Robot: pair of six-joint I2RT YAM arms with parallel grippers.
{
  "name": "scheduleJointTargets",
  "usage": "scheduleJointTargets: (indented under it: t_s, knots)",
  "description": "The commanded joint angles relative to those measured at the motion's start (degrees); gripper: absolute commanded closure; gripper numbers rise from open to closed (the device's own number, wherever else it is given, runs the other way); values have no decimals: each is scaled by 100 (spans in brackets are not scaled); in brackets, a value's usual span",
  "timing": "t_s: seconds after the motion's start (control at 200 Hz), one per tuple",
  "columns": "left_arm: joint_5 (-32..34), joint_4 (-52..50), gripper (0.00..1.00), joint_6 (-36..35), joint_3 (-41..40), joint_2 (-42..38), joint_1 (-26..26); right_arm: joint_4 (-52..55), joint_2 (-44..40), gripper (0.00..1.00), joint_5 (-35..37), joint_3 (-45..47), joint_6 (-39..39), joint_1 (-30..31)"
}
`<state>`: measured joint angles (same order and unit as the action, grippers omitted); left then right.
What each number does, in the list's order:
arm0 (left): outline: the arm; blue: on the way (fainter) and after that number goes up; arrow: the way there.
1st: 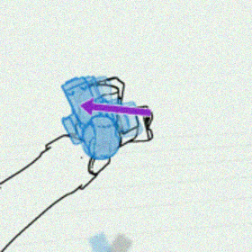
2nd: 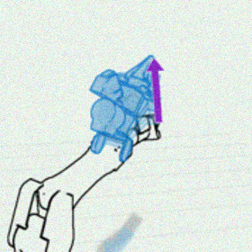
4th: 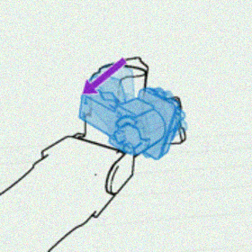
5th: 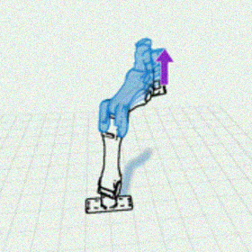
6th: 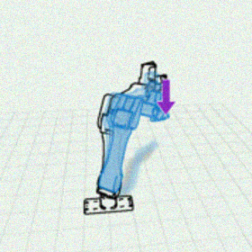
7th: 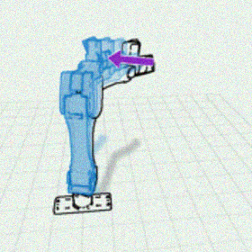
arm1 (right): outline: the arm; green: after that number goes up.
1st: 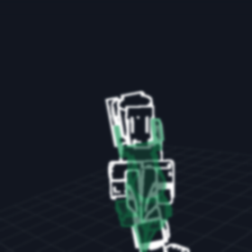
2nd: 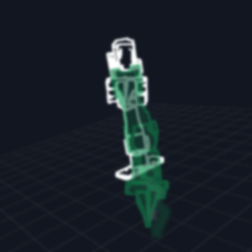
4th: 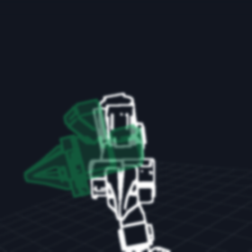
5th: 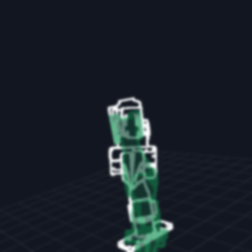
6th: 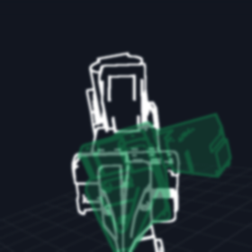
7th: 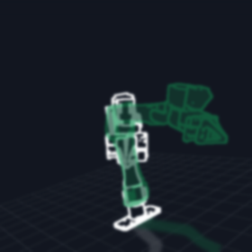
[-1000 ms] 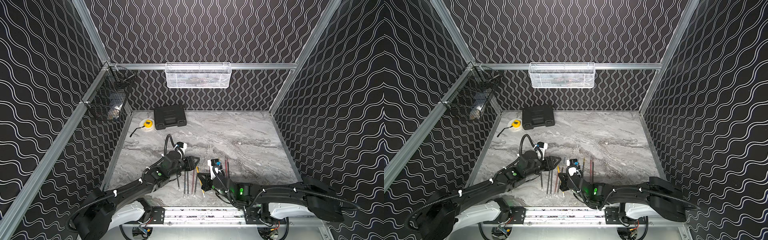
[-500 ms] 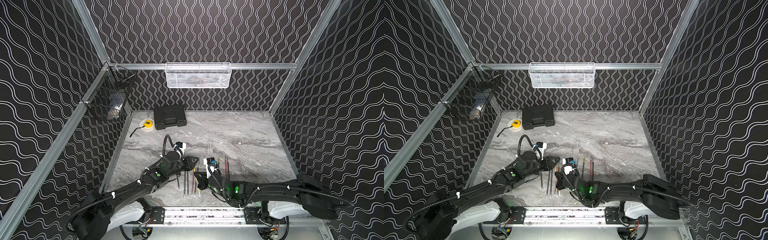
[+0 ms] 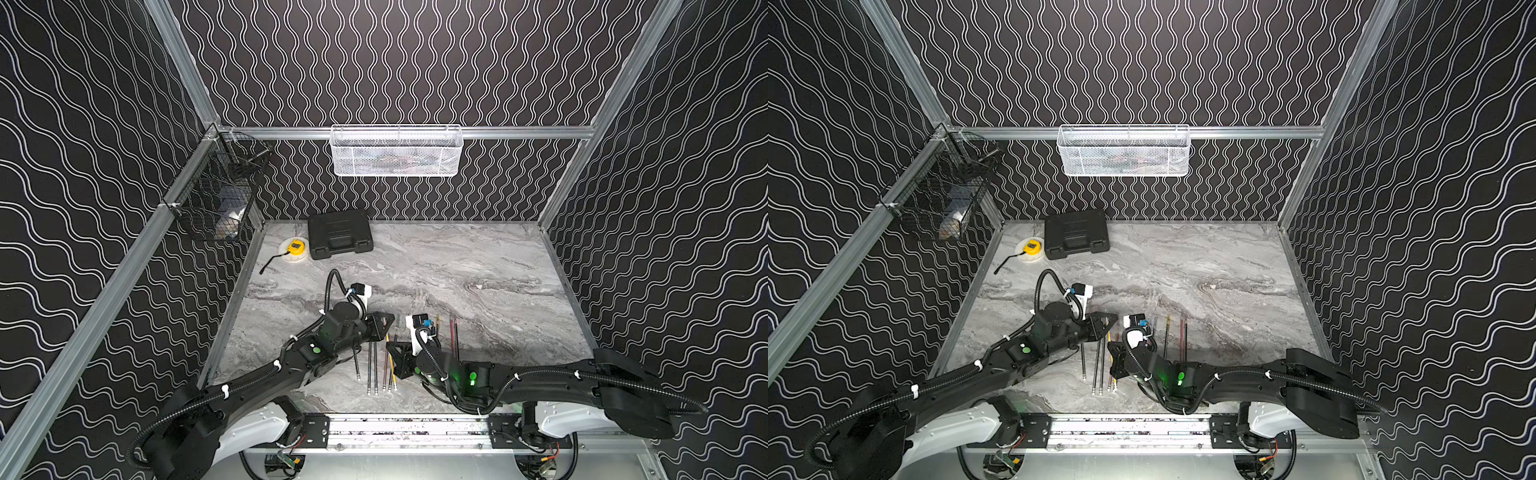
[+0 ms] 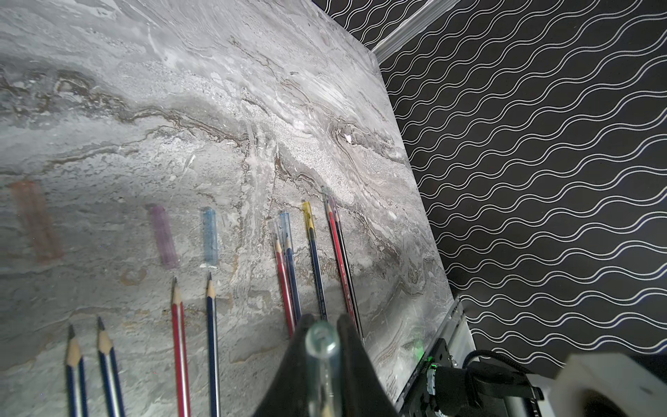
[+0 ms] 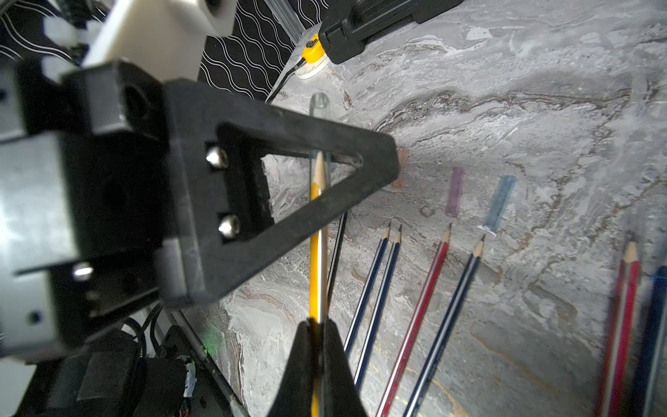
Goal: Remove the protective cover of the pencils
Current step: Pick up the pencil from the center of the board, then remove the protective sleeve from the pencil.
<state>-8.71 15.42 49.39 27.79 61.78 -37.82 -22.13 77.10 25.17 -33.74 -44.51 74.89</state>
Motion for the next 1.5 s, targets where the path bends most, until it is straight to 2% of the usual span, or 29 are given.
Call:
scheduleJointTargets:
  t_s: [0.0, 0.135, 0.225, 0.315, 0.51, 0.555, 0.656, 0.731, 0.806, 1.146, 1.496]
  knots:
    - [-61, 171, 89, 26, 8, 0, 12, -162, 24, 100, -29, -56, 14, 2]
    - [-61, 210, 90, 82, -31, 20, 11, -246, 68, 100, -69, -45, 3, 3]
    - [-20, 142, 90, 62, -20, -38, 12, -228, 103, 76, -75, -61, 17, 7]
    - [23, 106, 90, 62, -17, -112, 10, -191, 137, 66, -65, -87, -5, 7]
    - [-29, 106, 90, 71, -19, -114, 4, 40, 352, 63, -121, -363, 71, 1]
    - [-24, 77, 90, 71, -17, -119, 12, 47, 420, 65, -175, -425, 106, 2]
    - [14, 34, 90, 61, -28, -177, 12, 110, 548, 79, -257, -561, 152, 3]
    - [52, -23, 90, 39, -28, -239, 10, 64, 593, 93, -322, -566, 184, -1]
    - [95, -69, 90, 36, -34, -287, 11, -82, 588, 100, -400, -500, 229, -1]
    - [194, -191, 92, -33, 38, -228, 48, -621, 560, 100, -867, -221, 424, 28]
    - [439, -382, 93, -105, 148, -219, 184, -831, 471, 100, -944, 24, 369, 207]
